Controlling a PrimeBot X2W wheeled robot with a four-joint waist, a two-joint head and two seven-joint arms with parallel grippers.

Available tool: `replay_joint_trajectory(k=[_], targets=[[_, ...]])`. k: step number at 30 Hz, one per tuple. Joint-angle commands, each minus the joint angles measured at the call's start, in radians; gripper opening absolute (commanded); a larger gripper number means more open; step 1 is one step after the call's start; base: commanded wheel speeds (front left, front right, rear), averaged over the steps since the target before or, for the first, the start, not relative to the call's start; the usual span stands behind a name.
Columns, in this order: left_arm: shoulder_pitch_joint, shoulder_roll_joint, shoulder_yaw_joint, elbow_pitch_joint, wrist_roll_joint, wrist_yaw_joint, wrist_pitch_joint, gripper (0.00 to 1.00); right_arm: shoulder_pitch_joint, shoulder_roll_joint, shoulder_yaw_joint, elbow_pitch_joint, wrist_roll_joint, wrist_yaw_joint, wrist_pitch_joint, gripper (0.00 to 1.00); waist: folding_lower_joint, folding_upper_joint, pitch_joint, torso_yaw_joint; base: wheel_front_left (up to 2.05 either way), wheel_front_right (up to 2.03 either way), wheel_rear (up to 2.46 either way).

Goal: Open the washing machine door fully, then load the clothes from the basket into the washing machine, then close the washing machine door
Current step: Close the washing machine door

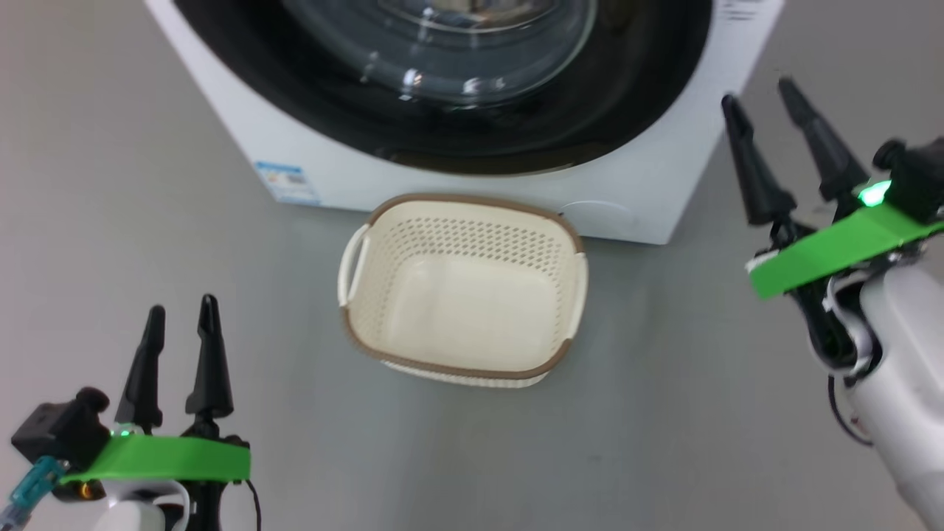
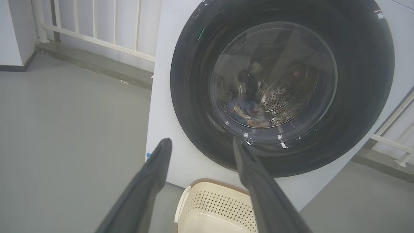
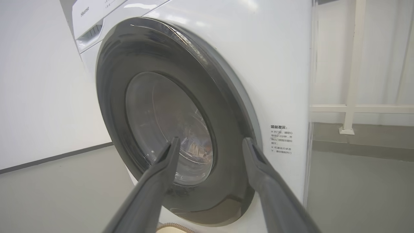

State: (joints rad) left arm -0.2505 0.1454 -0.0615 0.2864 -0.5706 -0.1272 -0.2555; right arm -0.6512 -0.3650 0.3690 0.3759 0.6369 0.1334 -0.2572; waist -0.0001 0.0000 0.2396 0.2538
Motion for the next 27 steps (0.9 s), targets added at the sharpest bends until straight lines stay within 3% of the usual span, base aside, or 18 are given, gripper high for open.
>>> replay_joint_trajectory(k=[1,13,27], targets=[[0.005,0.037,0.036,-0.018,0.010,-0.003,-0.006,1.00,0.035,0.005,0.010,-0.034,0.022,-0.003,-0.005,1.00,0.0001,0.0000,-0.064,-0.076,0.00,0.00,0.00],[0.065,0.057,0.045,-0.037,0.035,-0.003,-0.006,1.00,0.199,0.034,-0.030,-0.101,0.005,-0.003,-0.005,1.00,0.0001,0.0000,-0.135,-0.203,0.00,0.00,0.00],[0.108,0.045,0.042,-0.054,0.046,-0.003,-0.006,1.00,0.359,0.055,-0.100,-0.125,-0.048,-0.003,-0.005,1.00,0.0001,0.0000,-0.187,-0.270,0.00,0.00,0.00]])
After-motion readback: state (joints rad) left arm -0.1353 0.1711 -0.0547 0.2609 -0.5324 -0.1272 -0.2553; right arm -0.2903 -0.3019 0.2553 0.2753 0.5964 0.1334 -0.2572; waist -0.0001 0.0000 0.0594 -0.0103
